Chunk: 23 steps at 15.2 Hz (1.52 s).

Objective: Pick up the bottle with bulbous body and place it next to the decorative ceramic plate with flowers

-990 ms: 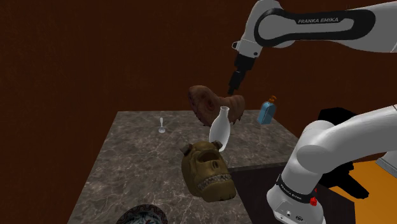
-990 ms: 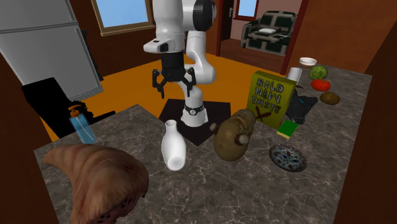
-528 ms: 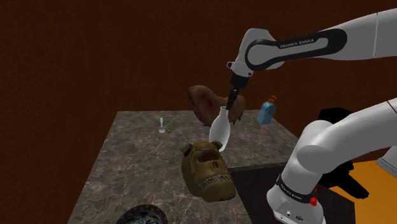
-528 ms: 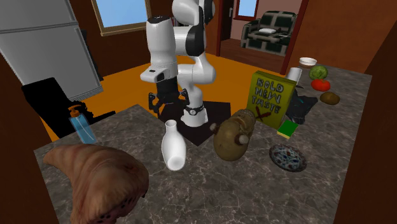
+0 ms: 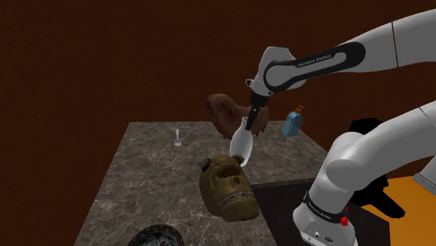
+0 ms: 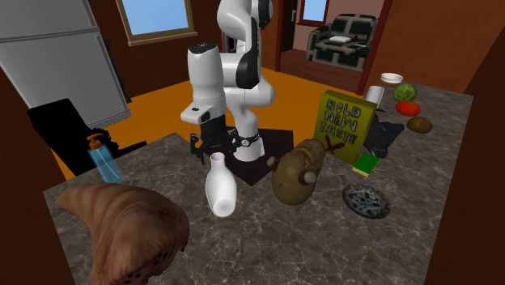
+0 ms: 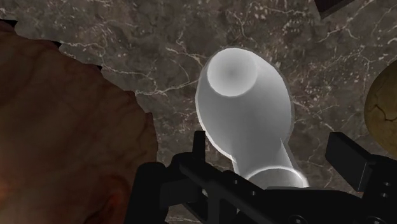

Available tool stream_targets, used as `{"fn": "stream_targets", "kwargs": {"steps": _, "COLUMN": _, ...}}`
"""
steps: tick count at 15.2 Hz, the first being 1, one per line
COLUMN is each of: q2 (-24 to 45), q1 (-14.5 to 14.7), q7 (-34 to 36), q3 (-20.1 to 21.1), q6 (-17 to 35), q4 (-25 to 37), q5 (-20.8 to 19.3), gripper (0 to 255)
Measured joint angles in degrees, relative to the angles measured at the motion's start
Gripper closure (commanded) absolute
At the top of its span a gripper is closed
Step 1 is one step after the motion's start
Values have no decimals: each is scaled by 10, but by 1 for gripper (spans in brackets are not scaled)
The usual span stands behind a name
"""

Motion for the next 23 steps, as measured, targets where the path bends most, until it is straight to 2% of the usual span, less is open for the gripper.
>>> {"fn": "stream_targets", "kwargs": {"steps": 7, "q2": 3, "q1": 0, "q7": -1, "q3": -1, "q6": 8, "q4": -4, "q5": 0, "gripper": 0}}
{"fn": "stream_targets", "kwargs": {"steps": 8, "q2": 3, "q1": 0, "q7": -1, "q3": -1, "q6": 8, "q4": -4, "q5": 0, "gripper": 255}}
{"fn": "stream_targets", "kwargs": {"steps": 18, "q2": 3, "q1": 0, "q7": -1, "q3": -1, "q6": 8, "q4": -4, "q5": 0, "gripper": 255}}
{"fn": "stream_targets", "kwargs": {"steps": 23, "q2": -11, "q1": 0, "q7": 1, "q3": 2, "q6": -30, "q4": 19, "q5": 0, "gripper": 255}}
